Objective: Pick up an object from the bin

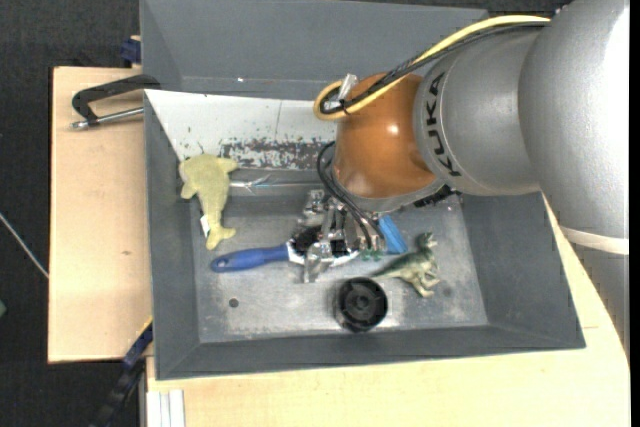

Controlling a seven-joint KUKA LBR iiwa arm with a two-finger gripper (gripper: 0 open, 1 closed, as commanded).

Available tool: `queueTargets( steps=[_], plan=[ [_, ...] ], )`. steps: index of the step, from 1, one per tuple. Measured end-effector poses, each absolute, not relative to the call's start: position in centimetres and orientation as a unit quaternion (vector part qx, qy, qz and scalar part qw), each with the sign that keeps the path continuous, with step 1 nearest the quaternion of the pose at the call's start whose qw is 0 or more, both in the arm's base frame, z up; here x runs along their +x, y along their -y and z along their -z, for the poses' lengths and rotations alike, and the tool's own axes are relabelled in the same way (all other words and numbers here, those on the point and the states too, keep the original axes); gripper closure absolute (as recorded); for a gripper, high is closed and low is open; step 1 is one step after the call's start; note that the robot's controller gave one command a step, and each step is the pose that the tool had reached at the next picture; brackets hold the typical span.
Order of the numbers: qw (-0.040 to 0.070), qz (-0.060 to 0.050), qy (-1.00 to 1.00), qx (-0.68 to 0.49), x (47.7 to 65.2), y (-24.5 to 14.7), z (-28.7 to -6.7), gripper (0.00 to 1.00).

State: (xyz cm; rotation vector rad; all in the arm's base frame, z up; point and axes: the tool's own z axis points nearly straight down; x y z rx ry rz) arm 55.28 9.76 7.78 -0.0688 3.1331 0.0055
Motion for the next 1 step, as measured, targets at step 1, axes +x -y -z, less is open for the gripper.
queueTargets(
  steps=[1],
  plan=[
    [0.006,-0.002,-1.000,-0.022,55.57,-9.87,-17.27,1.00]
  ],
)
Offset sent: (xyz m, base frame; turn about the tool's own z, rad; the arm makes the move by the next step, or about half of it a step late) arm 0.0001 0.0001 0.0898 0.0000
